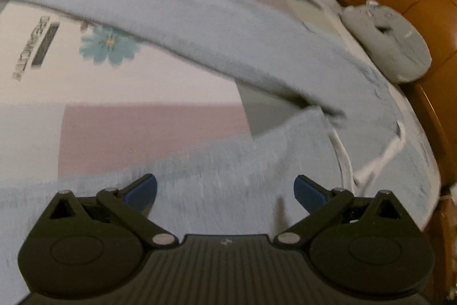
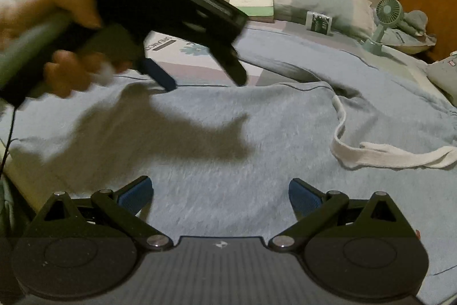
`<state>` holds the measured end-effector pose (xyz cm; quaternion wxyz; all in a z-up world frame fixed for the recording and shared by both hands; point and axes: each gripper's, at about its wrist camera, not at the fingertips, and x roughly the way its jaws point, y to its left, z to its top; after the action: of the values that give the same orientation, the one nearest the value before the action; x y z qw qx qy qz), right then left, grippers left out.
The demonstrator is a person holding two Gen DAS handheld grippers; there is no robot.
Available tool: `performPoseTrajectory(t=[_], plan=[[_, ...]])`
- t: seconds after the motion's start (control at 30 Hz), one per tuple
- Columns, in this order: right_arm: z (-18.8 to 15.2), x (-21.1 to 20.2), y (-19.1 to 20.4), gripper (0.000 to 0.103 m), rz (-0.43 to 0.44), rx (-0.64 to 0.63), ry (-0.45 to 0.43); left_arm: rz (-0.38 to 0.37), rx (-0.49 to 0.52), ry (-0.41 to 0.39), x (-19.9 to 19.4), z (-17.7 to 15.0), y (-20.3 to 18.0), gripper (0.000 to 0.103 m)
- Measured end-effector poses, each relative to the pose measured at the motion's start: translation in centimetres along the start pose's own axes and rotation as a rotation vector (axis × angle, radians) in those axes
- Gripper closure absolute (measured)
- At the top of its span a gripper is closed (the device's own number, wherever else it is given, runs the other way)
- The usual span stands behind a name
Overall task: Fold clothes
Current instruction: 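Move the open left gripper along the sweatpants leg to the elastic cuff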
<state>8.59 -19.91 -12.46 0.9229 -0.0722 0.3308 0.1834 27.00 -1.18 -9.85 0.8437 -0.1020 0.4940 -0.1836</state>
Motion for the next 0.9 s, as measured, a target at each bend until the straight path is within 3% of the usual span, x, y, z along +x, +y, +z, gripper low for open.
performPoseTrajectory(t=[0.17, 0.3, 0.43, 0.53, 0.7, 0.9], plan=[[-0.1, -0.4, -0.2, 0.0, 0.013, 0.008, 0.0, 0.011, -0.032, 0.002, -0.2, 1.6, -0.9, 0.002], [-0.1, -0.9, -0.6, 0.0, 0.036, 0.037, 0.0, -0.067, 0.004, 0.012, -1.0, 1.0, -2.7, 0.001], [-0.1, -1.1, -0.8, 0.0, 0.048, 0.052, -0.001, -0.129, 0.006, 0.061, 0.7, 0.5, -4.2, 0.001], [-0.2, -1.1, -0.8, 0.0, 0.049, 0.051, -0.001, -0.106, -0.004, 0.068, 2.8, 0.7, -4.5, 0.001], [-0.3, -1.2, -0.9, 0.0, 0.054, 0.057, -0.003, -0.057, 0.015, 0.02, 3.1, 2.3, -5.4, 0.001], [-0.4, -1.4, -1.0, 0.0, 0.055, 0.055, -0.002, -0.17, 0.077, 0.05, 1.4, 1.5, -6.9, 0.001]])
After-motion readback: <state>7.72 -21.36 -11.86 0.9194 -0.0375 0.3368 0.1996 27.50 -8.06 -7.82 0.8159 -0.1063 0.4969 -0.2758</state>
